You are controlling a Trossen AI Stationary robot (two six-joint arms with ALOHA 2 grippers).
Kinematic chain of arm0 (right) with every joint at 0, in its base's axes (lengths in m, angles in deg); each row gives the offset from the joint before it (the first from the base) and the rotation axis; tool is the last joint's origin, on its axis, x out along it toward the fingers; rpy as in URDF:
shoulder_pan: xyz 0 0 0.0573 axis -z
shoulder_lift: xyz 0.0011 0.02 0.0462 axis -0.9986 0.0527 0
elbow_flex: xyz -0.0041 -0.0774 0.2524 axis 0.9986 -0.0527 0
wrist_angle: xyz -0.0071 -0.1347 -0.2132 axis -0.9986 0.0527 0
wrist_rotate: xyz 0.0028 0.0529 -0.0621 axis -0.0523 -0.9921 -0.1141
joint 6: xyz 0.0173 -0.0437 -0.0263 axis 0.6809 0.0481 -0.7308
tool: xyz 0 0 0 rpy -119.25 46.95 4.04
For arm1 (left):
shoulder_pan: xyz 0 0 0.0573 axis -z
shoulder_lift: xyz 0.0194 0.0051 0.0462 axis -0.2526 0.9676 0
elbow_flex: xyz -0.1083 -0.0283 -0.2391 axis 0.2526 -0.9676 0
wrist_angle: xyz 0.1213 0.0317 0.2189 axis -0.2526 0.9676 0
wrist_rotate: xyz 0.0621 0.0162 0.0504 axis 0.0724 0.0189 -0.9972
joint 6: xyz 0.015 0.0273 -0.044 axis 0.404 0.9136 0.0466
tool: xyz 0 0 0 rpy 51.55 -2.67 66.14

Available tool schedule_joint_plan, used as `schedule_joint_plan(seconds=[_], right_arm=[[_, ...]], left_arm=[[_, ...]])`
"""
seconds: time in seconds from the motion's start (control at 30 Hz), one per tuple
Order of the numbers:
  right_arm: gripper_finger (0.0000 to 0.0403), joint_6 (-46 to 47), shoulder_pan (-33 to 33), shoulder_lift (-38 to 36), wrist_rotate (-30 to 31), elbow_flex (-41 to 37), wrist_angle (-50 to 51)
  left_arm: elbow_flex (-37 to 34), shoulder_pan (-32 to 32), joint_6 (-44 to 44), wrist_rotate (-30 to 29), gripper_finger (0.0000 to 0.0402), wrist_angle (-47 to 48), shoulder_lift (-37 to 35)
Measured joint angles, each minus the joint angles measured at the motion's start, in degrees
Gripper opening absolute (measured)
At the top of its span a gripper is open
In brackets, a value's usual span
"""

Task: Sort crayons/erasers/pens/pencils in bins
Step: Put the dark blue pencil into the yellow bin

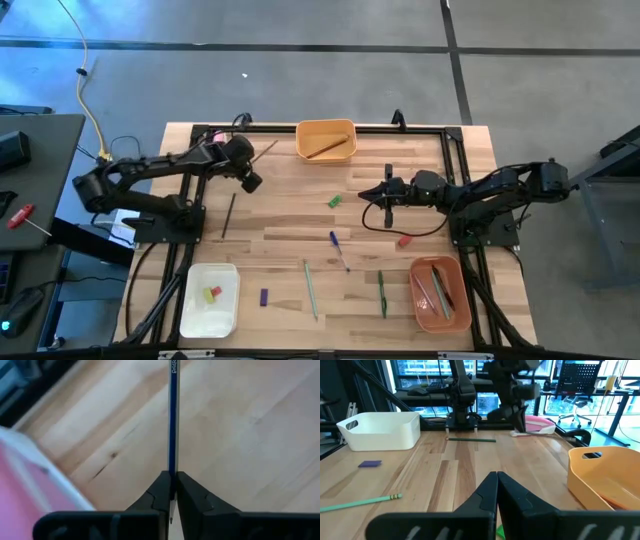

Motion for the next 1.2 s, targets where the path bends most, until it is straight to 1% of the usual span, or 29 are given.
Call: schedule_joint_plan(seconds=[0.13, 0.23, 0.4, 0.53, 0.67, 0.73, 0.97, 1.2], right_arm=[[0.0000, 0.0, 0.0, 0.0, 0.0, 0.0, 0.2], [0.0000, 0.0, 0.0, 0.0, 0.0, 0.0, 0.6], [0.0000, 0.0, 0.0, 0.0, 0.3, 0.0, 1.1], [0.0000, 0.0, 0.0, 0.0, 0.7, 0.0, 1.2], [0.0000, 0.0, 0.0, 0.0, 0.7, 0.0, 1.2], [0.0000, 0.0, 0.0, 0.0, 0.7, 0.0, 1.2], [0.0000, 0.0, 0.0, 0.0, 0.8, 0.0, 1.2], [0.0000, 0.0, 0.0, 0.0, 0.8, 0.0, 1.6]], left_arm=[[0.0, 0.0, -1.2, -0.1, 0.0010, 0.8, -5.3], [0.0, 0.0, -2.2, 2.3, 0.0010, 0.2, -9.6], [0.0, 0.6, -3.2, 9.4, 0.0010, -8.6, -15.4], [0.1, 4.0, -4.3, 10.6, 0.0010, -14.8, -15.3], [0.4, 7.1, -4.4, 11.0, 0.0010, -20.6, -11.6], [2.3, 7.8, -4.3, 11.0, 0.0010, -21.2, -8.5], [14.5, 8.0, 0.7, 15.0, 0.0010, -21.1, 5.7], [27.8, 7.9, 4.5, 14.9, 0.0010, -16.3, 21.0]])
